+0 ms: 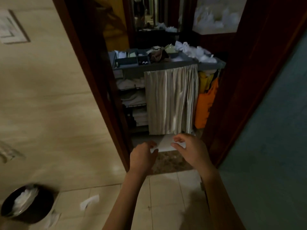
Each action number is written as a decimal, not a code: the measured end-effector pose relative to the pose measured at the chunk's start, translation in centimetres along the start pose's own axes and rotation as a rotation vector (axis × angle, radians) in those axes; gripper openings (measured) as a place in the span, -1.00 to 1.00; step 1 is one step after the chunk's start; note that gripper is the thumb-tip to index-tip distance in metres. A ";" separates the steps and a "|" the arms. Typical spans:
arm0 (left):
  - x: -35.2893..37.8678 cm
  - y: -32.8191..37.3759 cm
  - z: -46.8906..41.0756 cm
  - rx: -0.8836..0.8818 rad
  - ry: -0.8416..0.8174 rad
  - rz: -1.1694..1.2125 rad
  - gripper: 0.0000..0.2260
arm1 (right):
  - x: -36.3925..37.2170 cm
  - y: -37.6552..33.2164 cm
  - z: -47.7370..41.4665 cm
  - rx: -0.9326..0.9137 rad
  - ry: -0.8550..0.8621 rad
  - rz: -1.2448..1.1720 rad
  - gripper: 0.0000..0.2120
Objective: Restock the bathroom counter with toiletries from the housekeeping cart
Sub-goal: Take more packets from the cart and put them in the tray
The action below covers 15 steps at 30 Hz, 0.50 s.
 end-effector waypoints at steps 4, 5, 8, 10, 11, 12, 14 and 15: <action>-0.4 -1.4 -4.4 -0.015 -0.028 0.048 -0.71 | 2.0 1.1 -4.9 0.034 -0.083 0.030 -0.76; -0.2 -2.0 -5.3 -0.023 -0.040 0.049 -0.72 | 2.8 1.4 -6.0 0.044 -0.122 0.032 -0.76; 0.0 -3.9 -8.5 -0.035 -0.105 0.057 -0.78 | 4.4 2.2 -9.7 0.073 -0.200 0.015 -0.80; -0.8 -5.0 -11.2 -0.028 -0.131 0.066 -0.76 | 4.7 2.5 -12.7 0.092 -0.204 0.065 -0.79; -1.4 -5.5 -12.6 -0.019 -0.132 0.075 -0.74 | 4.6 2.3 -14.0 0.083 -0.175 0.079 -0.79; -2.1 -6.0 -14.1 -0.010 -0.116 0.084 -0.71 | 4.4 2.0 -15.4 0.056 -0.126 0.074 -0.80; -3.7 -6.6 -17.2 0.006 -0.100 0.076 -0.69 | 3.9 1.8 -18.4 0.026 -0.054 0.051 -0.82; -4.4 -6.7 -18.7 0.018 -0.097 0.061 -0.69 | 3.6 1.7 -19.8 0.043 -0.052 0.043 -0.82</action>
Point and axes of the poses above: each hand's wrist, its own z-axis away from the middle knuckle, its own x-axis out of the palm, y = z × x, the point moved 4 cm from there along -z, towards the middle knuckle, and after that the axes turned 14 degrees about -y, right-handed, at the moved point
